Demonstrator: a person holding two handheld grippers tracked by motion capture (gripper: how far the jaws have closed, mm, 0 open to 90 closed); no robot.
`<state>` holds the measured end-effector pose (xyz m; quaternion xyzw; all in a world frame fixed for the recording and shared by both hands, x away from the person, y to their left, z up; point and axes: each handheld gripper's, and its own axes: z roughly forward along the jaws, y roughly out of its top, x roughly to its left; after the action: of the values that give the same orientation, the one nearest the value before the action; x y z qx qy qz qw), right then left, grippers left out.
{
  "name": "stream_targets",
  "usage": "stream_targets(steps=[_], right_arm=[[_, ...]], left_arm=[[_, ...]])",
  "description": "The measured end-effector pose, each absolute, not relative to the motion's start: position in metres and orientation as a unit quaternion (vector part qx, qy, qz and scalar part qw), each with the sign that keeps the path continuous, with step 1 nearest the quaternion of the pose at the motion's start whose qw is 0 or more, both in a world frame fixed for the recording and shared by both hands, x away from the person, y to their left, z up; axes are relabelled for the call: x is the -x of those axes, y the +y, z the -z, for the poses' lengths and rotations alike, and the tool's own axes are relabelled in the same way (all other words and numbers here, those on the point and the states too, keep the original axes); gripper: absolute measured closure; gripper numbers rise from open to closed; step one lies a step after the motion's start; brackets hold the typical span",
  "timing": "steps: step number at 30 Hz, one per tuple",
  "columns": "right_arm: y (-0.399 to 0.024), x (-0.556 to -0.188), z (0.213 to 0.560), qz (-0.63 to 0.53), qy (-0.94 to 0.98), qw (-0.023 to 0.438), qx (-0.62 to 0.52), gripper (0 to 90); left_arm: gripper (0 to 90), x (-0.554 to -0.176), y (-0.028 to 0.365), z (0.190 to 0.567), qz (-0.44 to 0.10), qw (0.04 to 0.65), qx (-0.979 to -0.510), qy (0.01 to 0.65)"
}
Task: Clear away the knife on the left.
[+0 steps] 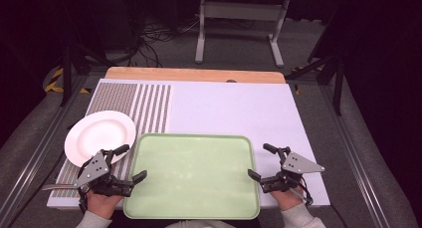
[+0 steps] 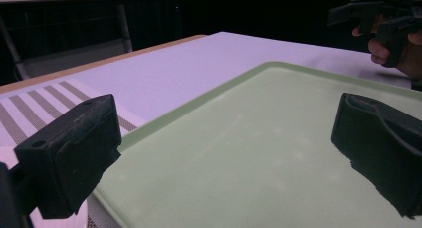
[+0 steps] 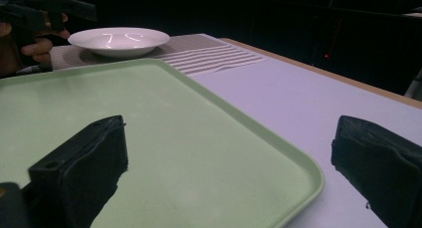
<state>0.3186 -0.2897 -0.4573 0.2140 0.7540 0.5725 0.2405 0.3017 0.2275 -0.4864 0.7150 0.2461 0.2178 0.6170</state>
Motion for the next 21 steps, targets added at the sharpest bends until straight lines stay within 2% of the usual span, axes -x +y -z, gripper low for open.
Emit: stream_targets(steps=[21], right_arm=[[-0.291, -0.319, 0.456, -0.575, 0.752, 0.237, -0.218, 2.3]], left_arm=[[1.5, -0.302, 0.241, 0.468, -0.191, 0.614, -0.73, 0.231]])
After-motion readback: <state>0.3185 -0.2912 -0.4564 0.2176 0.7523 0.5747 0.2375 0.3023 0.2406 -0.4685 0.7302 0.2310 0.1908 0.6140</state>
